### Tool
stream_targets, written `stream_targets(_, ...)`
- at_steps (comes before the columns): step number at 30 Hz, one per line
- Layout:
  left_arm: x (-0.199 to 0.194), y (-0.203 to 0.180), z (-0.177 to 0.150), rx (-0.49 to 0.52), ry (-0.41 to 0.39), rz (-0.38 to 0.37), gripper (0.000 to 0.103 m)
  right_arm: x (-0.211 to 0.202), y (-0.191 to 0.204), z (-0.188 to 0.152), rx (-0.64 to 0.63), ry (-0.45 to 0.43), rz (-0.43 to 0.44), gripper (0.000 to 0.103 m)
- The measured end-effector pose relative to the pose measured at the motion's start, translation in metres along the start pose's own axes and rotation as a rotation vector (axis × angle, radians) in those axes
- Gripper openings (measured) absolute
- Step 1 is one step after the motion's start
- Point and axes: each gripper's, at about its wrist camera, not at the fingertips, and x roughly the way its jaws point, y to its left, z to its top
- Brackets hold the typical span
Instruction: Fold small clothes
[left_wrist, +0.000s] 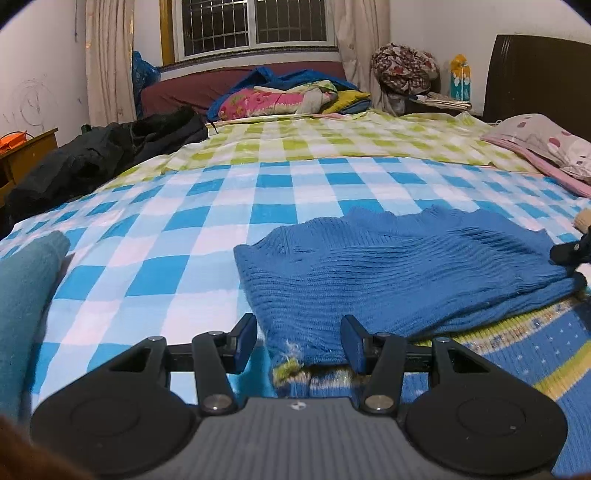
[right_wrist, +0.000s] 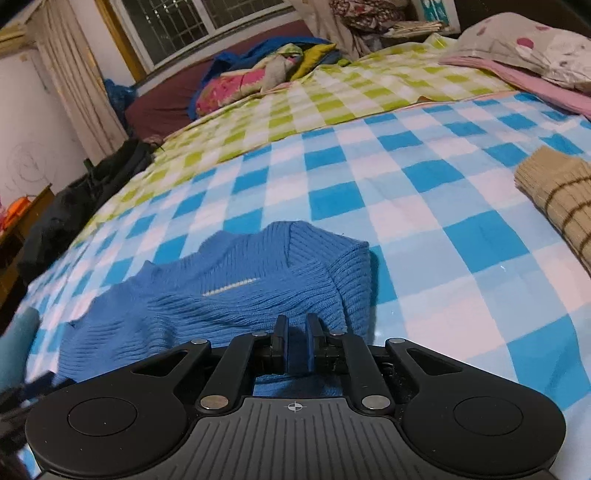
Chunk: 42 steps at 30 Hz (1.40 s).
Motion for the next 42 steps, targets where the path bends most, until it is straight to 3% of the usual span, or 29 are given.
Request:
stream_targets(6, -0.038, 0.003, -0.018, -0.008, -0.004, -0.024, 0.056, -0.044, 0.003, -0.023, -0.064, 0.028, 0.039, 0.017)
stream_targets(12, -0.086, 0.006, -0.052, -0.021, 0.033, -0.066, 0.056, -0.089, -0.009, -0.073, -0.084, 0.122, 0.025, 0.018)
stream_targets(15, -0.112, 0.005, -0.072, -0.040, 0.051, -0.081, 0.056, -0.112, -0.017, -0.100, -0.063, 0.156, 0.018, 0.027)
stream_targets(20, -0.143, 0.000, -0.102, -0.068, 0.090, -0.092, 0.056, -0.141, -0.022, -0.136, -0.076, 0.181, -0.006, 0.027)
stream_targets(26, -0.155, -0.002, -0.127, -0.113, 0.141, -0.100, 0.055, -0.165, -0.025, -0.156, -0.100, 0.158, -0.021, 0.027)
stream_targets(32, -0.168, -0.001, -0.134, -0.135, 0.141, -0.092, 0.054, -0.179, -0.035, -0.165, -0.073, 0.151, -0.022, 0.029)
stream_targets(34, -0.168, 0.001, -0.136, -0.148, 0.157, -0.102, 0.044, -0.178, -0.036, -0.170, -0.067, 0.168, -0.005, 0.029)
stream_targets(37, -0.166, -0.003, -0.138, -0.135, 0.167, -0.117, 0.037, -0.176, -0.037, -0.176, -0.070, 0.181, 0.002, 0.029)
stream_targets(42, -0.157, -0.002, -0.134, -0.170, 0.183, -0.119, 0.035, -0.178, -0.040, -0.179, -0.064, 0.193, 0.029, 0.029)
